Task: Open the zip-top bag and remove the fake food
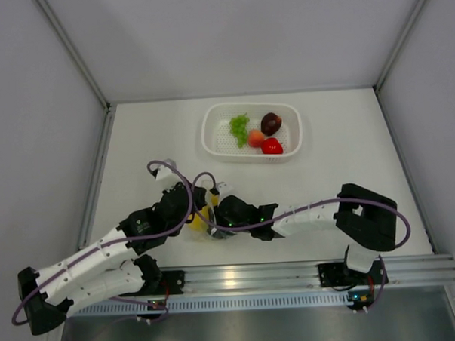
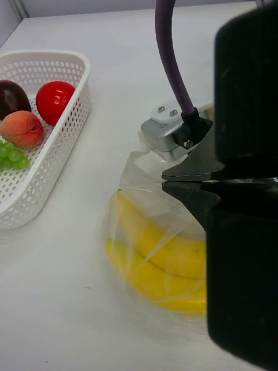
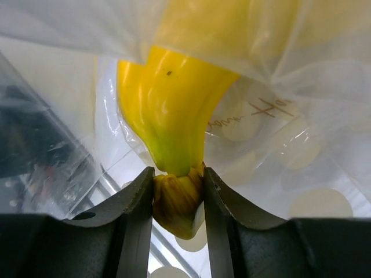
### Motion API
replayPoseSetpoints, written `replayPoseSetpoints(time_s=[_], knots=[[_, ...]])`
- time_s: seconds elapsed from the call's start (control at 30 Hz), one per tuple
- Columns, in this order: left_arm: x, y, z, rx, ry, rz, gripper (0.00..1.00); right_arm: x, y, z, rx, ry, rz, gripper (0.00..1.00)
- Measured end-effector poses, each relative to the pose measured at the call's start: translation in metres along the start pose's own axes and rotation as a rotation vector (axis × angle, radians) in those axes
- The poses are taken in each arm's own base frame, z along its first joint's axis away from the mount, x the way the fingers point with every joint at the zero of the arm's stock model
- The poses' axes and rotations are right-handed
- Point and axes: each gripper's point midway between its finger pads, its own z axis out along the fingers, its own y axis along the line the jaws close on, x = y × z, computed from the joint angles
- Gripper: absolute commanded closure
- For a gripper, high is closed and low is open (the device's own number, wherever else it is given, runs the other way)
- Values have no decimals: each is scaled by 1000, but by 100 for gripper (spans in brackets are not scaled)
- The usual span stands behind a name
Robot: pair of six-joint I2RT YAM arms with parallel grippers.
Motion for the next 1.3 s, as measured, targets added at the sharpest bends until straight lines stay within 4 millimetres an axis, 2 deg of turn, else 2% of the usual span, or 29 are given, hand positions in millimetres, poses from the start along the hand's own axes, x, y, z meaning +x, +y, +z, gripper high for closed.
replayPoseSetpoints(time_s=[0.17,0.23,0.37,0.53,0.63,0.8,0.97,1.1,1.2,1.3], knots=[[1,-17,-5,92,38,108,100,-15,2,-20,-1,-21,-33,100],[6,-33,-9,181,75,165,100,-18,-4,-22,18,-14,-47,100],[22,-50,-15,314,157,306,100,-30,-18,-26,70,20,-72,100],[27,-56,-8,356,180,424,100,-32,-31,-36,80,82,-73,100],[27,-67,-9,407,177,434,100,-32,-35,-49,56,115,-77,100],[19,-88,-22,502,133,405,100,-45,-50,-80,36,98,-75,100],[21,-80,-24,497,134,417,100,-68,-61,-104,38,18,-80,100],[28,-79,-22,502,153,442,100,-73,-63,-108,33,11,-82,100],[45,-79,-18,517,211,490,100,-75,-65,-109,21,14,-66,100],[72,-80,-17,537,280,571,100,-83,-67,-107,36,36,-50,100]])
